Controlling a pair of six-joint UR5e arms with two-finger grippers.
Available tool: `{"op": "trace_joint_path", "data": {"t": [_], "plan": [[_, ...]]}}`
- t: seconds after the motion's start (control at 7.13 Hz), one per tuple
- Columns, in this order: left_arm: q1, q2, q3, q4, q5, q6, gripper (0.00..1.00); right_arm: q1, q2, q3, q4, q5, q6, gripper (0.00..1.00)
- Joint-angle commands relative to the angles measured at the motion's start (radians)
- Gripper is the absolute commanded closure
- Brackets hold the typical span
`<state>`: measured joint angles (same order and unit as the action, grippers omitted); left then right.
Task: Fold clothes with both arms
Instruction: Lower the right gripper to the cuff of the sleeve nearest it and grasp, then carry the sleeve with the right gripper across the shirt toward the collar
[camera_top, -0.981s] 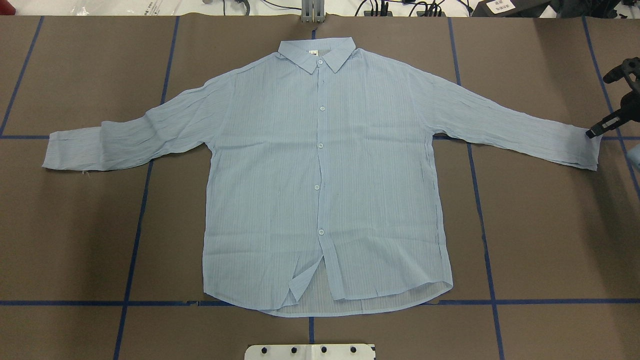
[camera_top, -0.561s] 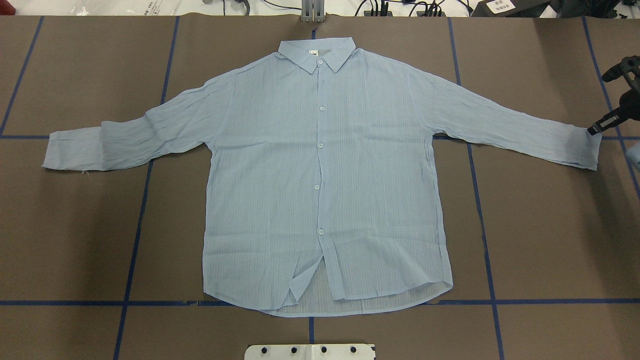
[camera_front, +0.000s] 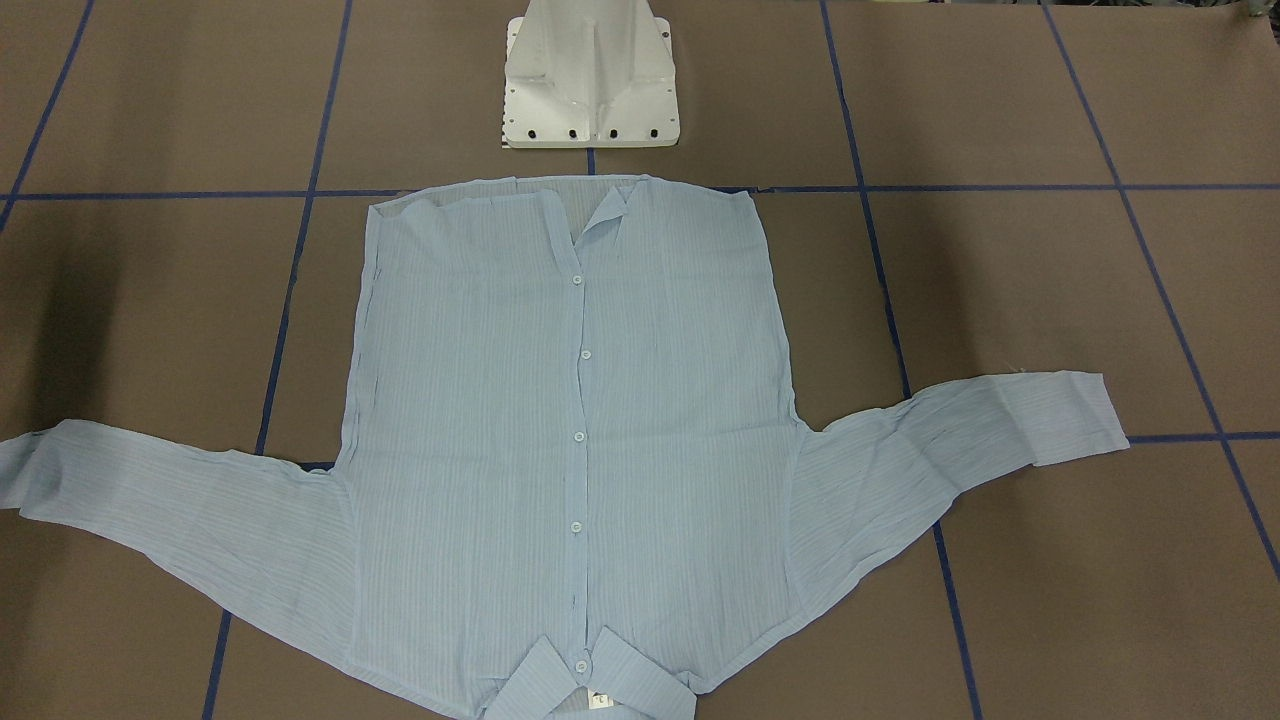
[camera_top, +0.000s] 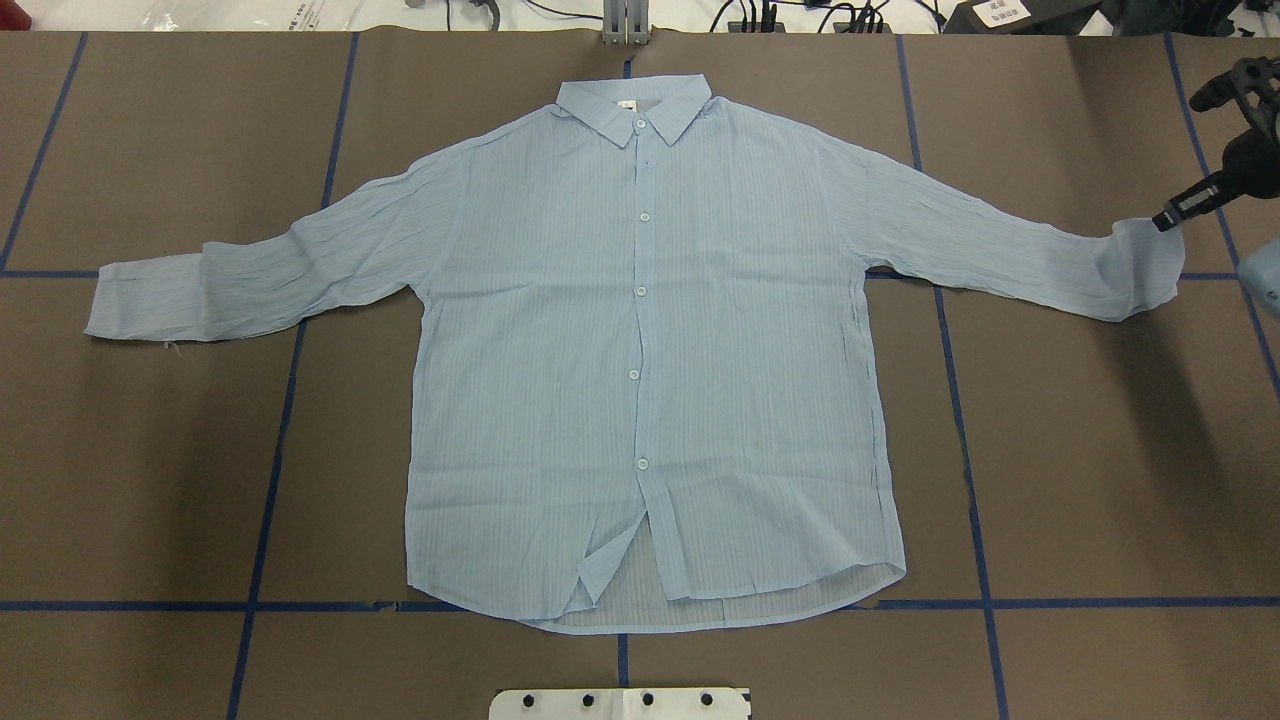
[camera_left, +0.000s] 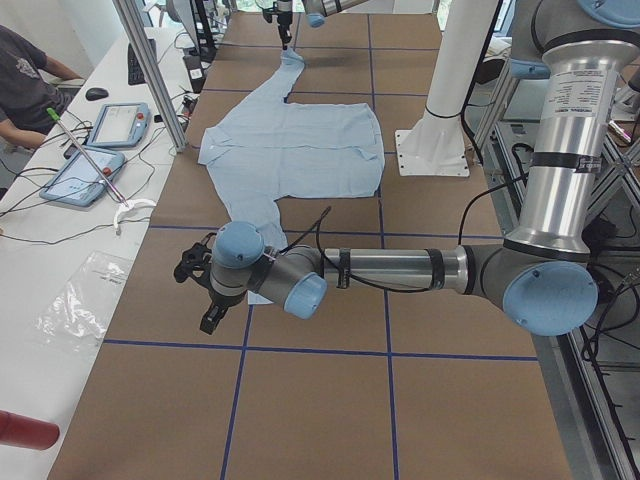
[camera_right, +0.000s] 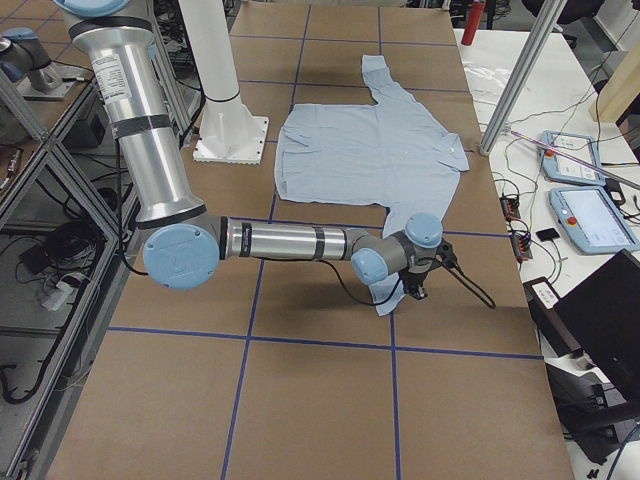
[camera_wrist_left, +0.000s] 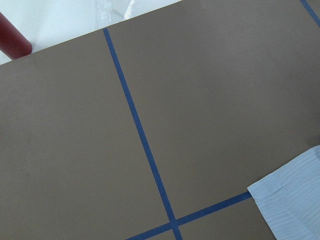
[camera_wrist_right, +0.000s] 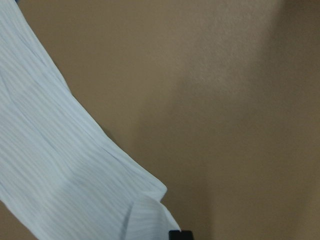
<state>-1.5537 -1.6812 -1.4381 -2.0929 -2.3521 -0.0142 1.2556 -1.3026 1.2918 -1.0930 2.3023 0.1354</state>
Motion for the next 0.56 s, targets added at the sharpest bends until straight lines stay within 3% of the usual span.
{"op": "trace_joint_path", "data": {"t": [0.0,0.28,0.42], "plan": [[0.000,0.000,0.007,-0.001,0.000,-0.001,0.00,-0.077,-0.001,0.165,-0.027,-0.009,0.287,1.00],[0.000,0.000,0.013,-0.001,0.002,-0.001,0.00,-0.192,0.054,0.263,-0.018,-0.065,0.587,1.00],[0.001,0.000,0.016,-0.001,0.002,0.000,0.00,-0.268,0.087,0.305,-0.018,-0.137,0.747,1.00]]}}
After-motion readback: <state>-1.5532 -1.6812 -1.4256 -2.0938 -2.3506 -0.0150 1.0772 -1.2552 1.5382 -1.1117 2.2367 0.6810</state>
